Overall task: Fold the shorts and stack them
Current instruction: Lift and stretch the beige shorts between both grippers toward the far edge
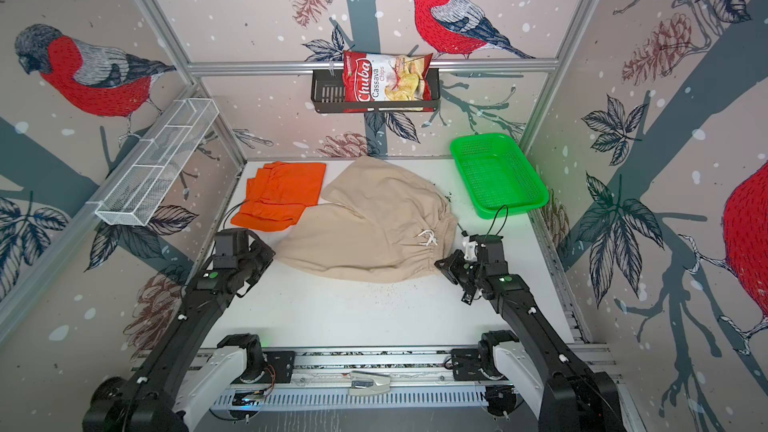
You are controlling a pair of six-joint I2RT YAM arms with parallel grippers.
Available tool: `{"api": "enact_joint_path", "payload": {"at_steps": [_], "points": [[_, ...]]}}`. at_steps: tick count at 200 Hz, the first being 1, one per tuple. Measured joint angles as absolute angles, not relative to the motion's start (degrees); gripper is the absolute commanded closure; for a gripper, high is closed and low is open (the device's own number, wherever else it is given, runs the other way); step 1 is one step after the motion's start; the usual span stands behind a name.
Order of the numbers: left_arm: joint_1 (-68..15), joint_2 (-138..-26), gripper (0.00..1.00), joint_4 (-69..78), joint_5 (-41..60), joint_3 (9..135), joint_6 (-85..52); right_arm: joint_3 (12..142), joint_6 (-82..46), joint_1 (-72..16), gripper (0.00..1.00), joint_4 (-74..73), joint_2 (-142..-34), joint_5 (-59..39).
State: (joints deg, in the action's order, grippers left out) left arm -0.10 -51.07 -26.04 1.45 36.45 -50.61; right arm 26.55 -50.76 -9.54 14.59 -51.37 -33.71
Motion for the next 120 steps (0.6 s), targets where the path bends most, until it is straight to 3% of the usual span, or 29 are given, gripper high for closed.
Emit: {"api": "enact_joint_path", "payload": {"at_steps": [120], "points": [[-0.1,-61.71,1.0,-30.63,-5.37,76.84,-30.15,73.12,-40.32,-9.37,0.96,19.81,-63.55,-35.05]]}}
